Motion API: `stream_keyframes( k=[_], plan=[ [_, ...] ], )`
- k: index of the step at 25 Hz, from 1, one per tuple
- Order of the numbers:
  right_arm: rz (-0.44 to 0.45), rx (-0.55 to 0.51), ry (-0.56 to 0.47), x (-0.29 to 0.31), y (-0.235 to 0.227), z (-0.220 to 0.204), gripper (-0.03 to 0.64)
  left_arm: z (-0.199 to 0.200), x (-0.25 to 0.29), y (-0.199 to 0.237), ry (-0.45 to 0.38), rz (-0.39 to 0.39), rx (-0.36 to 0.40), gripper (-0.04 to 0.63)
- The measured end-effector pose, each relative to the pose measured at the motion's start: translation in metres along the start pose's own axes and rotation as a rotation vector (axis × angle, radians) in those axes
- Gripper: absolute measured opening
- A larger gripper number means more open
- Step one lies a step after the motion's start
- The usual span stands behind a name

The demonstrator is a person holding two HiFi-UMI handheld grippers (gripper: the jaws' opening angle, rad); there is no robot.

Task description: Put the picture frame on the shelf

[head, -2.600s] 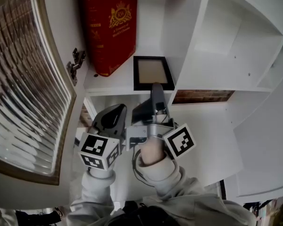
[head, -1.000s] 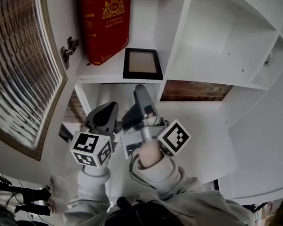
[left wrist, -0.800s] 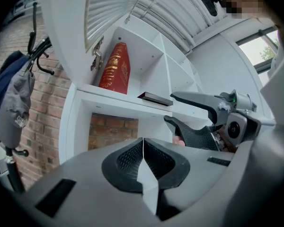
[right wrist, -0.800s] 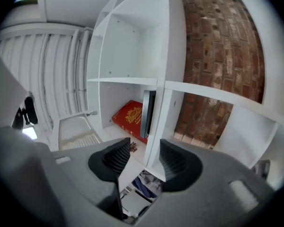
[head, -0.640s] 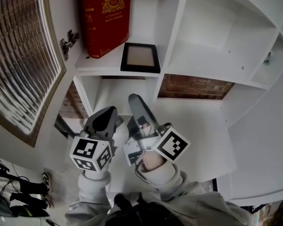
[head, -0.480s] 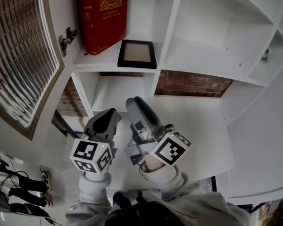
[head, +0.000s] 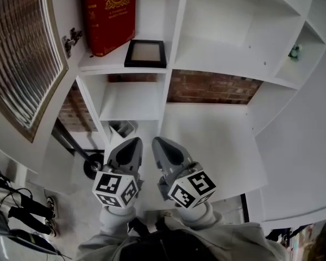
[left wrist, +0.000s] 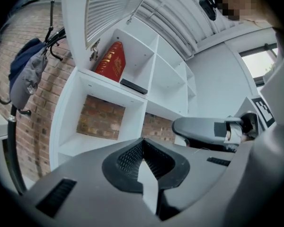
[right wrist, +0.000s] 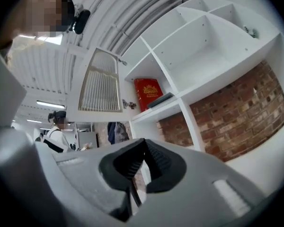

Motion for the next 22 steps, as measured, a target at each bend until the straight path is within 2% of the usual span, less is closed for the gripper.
stream_keyframes(
  k=[3,5,13,22],
  plan=[
    [-0.057,0.043,0.092,-0.022,-0.012,-0.024,0.0,-0.021,-0.003,-0.013,0.034,-0.021,-0.023,0.006],
    [-0.076,0.052,0.106,-0.035,-0.017,-0.033,0.0,-0.032,-0.005,-0.021,0.051,-0.033,-0.029,0.006],
    [-0.142,-0.007,0.026,-0.055,-0.022,-0.027,0.0,-0.043,-0.004,-0.036,0.055,-0.053,0.013,0.006],
    [-0.102,0.009,0.028,-0.052,-0.014,-0.028,0.0,-0.046,-0.005,-0.04,0.077,-0.069,0.034,0.006]
  ],
)
Point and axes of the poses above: the fingertips, and each gripper's own axes: x forward along the fingers, y to its left, z out of its top, the point moved 8 cm from there along -x, backward along the fingers, and after that the axes turned 3 degrees about x, right-handed, at the moved point
